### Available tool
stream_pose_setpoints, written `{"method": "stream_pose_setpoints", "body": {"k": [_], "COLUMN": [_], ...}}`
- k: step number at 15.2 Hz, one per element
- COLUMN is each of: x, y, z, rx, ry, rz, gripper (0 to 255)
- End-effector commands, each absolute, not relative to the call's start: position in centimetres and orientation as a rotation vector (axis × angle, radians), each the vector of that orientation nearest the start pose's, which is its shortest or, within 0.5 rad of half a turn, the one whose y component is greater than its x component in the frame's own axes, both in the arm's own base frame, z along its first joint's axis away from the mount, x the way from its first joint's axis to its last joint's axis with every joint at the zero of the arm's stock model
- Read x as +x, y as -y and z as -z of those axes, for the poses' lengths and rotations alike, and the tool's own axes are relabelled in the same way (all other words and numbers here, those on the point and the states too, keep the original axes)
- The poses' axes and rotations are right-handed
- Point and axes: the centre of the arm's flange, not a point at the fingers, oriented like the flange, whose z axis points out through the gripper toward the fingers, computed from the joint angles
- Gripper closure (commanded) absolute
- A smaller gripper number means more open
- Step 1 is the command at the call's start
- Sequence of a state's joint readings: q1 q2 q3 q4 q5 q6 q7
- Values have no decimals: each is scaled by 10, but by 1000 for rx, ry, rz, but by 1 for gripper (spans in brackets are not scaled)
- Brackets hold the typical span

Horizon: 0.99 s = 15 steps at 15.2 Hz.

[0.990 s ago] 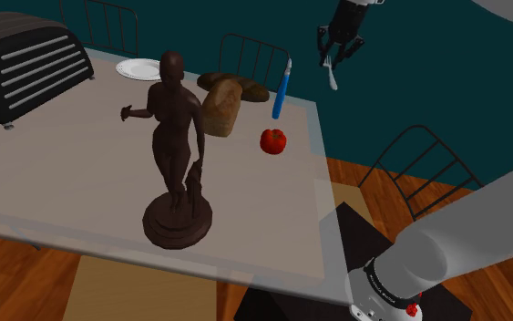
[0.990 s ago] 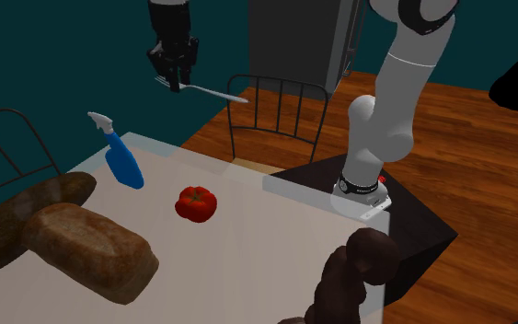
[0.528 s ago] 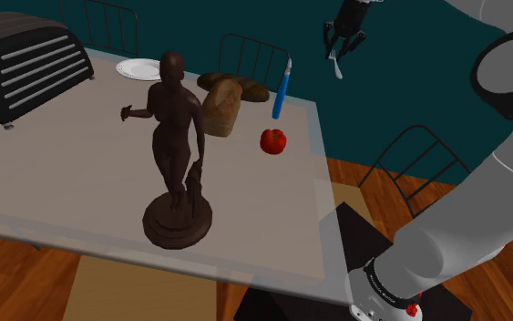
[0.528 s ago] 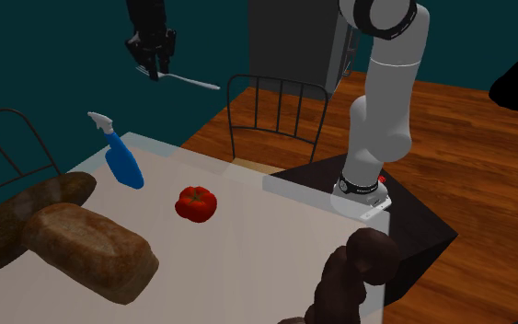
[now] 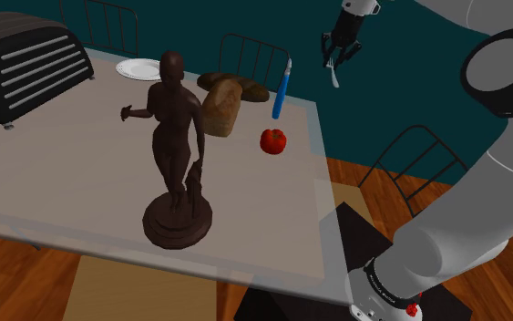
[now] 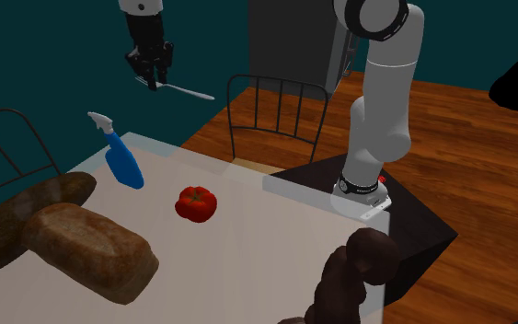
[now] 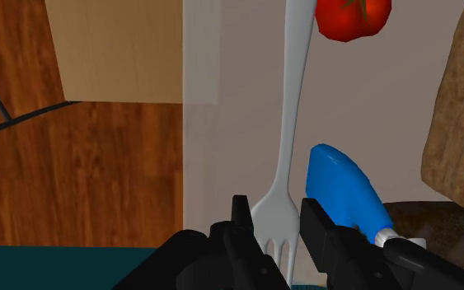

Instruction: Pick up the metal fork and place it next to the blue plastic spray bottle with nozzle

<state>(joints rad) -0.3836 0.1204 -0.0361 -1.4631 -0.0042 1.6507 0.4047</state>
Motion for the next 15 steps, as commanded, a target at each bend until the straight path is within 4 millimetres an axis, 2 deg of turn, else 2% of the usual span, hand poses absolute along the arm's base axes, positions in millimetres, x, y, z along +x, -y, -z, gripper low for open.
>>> {"method": "stream_pose_setpoints", "body": {"k": [1, 15], "x": [549, 549], "y": [244, 244], "z": [-603, -529], "rx": [-2885, -2885], "ry": [-1261, -1261], "rz": [107, 107], "gripper": [255, 255]}}
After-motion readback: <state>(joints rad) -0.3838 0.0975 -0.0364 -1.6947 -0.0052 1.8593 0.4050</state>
